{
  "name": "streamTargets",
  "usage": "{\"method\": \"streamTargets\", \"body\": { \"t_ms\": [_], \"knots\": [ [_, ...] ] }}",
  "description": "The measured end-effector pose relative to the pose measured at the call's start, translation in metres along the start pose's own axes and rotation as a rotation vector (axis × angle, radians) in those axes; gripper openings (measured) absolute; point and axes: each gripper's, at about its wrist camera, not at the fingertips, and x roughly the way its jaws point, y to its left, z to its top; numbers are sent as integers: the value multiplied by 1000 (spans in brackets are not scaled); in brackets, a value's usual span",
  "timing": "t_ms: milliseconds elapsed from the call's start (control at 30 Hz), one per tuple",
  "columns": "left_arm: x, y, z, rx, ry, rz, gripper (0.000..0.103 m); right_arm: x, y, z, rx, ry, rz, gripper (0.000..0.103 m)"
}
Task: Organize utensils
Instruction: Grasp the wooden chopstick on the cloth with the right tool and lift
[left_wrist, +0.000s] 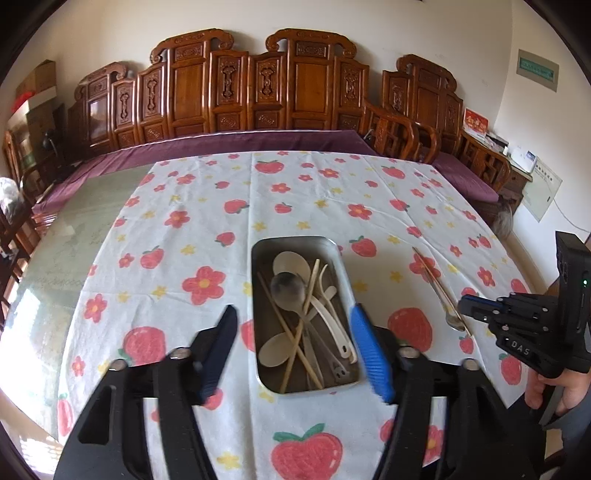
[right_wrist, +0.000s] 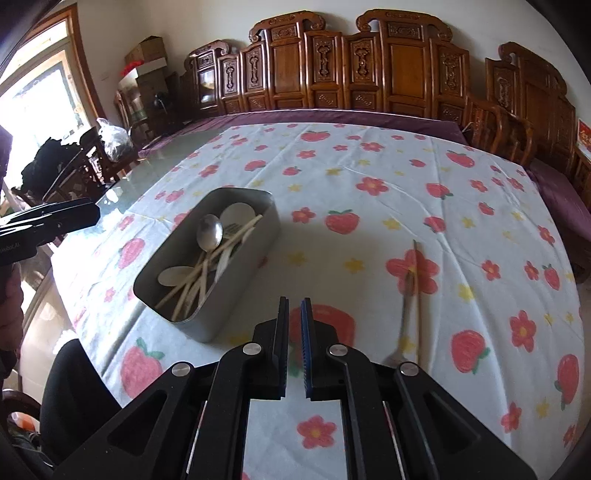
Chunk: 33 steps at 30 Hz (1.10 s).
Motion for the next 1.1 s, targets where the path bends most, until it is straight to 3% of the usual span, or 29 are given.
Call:
{"method": "streamTargets", "body": {
  "t_ms": [333, 400, 467, 1100],
  "knots": [
    [27, -44, 1, 43, 39, -49, 73, -15, -70, -33, 80, 24, -114, 8],
    [33, -53, 2, 55, 46, -56, 73, -13, -81, -35, 88, 29, -126, 16],
    [36, -60, 2, 63, 53, -62, 73, -11, -87, -36, 92, 33, -133, 16],
    [50, -96, -9, 114, 107, -63, 73, 81, -109, -27, 67, 172, -121, 16]
  ]
}}
